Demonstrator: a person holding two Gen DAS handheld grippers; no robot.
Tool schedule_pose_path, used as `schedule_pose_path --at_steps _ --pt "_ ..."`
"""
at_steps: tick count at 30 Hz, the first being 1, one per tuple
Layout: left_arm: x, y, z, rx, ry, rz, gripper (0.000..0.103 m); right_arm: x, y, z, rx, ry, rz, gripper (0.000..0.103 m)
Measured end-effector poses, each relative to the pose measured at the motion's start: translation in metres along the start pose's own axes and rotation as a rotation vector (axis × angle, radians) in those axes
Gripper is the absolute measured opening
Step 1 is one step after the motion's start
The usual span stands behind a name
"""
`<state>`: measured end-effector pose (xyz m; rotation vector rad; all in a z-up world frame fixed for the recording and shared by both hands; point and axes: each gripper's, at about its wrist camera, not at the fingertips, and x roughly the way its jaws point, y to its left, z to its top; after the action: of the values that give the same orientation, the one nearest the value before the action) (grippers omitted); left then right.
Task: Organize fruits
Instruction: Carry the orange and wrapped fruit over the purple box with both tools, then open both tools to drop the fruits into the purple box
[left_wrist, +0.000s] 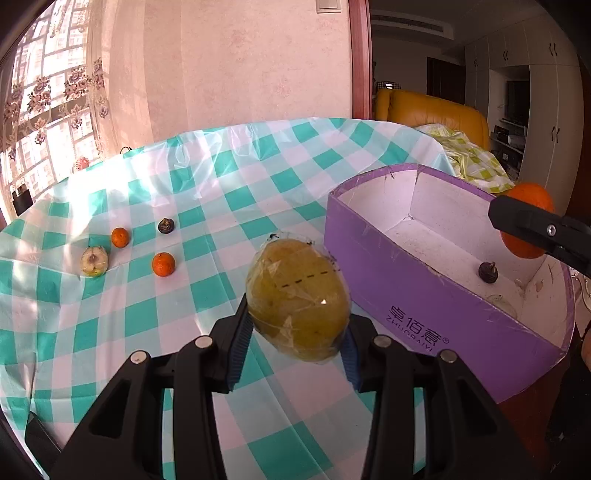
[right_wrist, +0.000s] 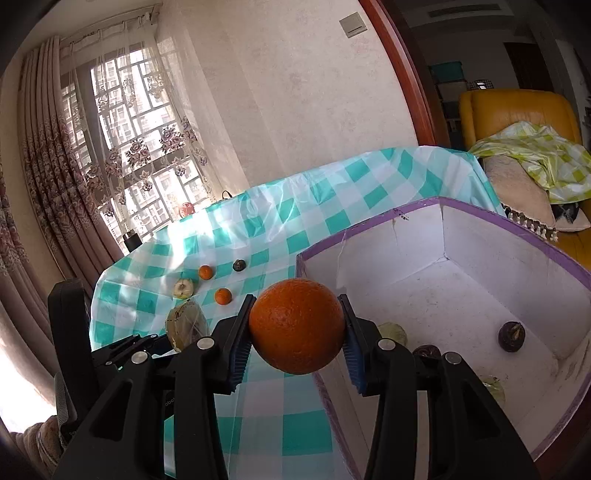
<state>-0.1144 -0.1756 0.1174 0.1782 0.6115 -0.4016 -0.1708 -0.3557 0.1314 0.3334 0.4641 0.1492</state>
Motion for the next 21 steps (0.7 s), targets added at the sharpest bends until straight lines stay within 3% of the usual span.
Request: schedule_pose_path --at_steps 5,9,11,15,21 --pt "0.015 -0.043 0.025 0.096 0.002 -0.052 0.043 0.002 -0.036 0.010 -0.024 0.036 -0.175 0.043" --pt "0.037 -0.077 0.043 0.168 0.039 -0.100 0.043 0.006 -0.069 0.016 -0.029 0.093 -0.266 0.043" --pt "0.045 -0.098 0.051 0.254 0.036 -0.052 0.043 0.010 -0.086 0.018 -0.020 0.139 -0.293 0.043" --pt "0.063 -0.122 0.074 0.305 0.114 -0.099 0.042 0.018 -0.101 0.017 -0.070 0.221 -0.343 0.043" --pt "0.089 -0.148 0.102 0.377 0.171 -0.147 0.028 0.032 -0.114 0.013 -0.121 0.296 -0.368 0.043"
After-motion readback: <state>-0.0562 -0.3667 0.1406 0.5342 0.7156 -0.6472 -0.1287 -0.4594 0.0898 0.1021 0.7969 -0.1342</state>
